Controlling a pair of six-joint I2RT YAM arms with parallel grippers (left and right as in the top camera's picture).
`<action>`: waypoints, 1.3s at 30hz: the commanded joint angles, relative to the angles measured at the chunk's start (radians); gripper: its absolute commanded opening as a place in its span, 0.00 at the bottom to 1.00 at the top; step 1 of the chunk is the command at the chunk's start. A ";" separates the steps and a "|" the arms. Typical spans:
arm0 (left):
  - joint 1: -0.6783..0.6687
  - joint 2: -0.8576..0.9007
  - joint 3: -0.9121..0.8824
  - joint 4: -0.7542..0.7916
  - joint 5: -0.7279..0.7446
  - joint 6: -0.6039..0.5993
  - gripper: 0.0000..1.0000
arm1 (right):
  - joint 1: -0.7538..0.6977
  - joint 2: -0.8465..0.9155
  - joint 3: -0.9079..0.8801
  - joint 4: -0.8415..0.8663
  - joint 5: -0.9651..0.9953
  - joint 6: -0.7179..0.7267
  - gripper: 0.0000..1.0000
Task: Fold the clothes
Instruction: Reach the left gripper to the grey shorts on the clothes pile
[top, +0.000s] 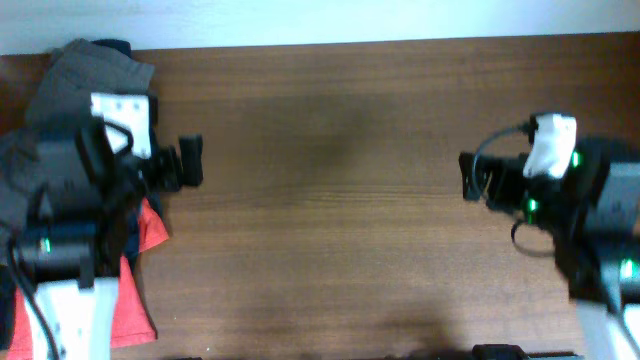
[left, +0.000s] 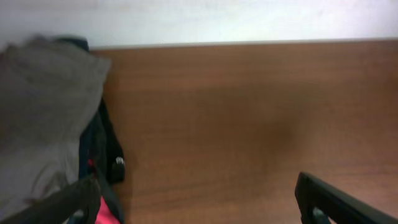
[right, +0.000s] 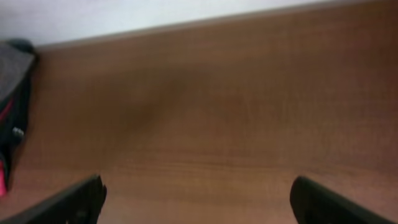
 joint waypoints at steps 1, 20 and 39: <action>0.006 0.151 0.121 -0.056 0.049 -0.003 0.99 | -0.003 0.203 0.213 -0.084 -0.037 -0.029 0.99; 0.012 0.694 0.121 0.330 -0.495 0.097 0.98 | -0.003 0.486 0.253 -0.171 -0.177 -0.099 0.99; 0.190 0.866 0.121 0.438 -0.500 0.118 0.65 | -0.003 0.491 0.248 -0.214 -0.113 -0.131 0.96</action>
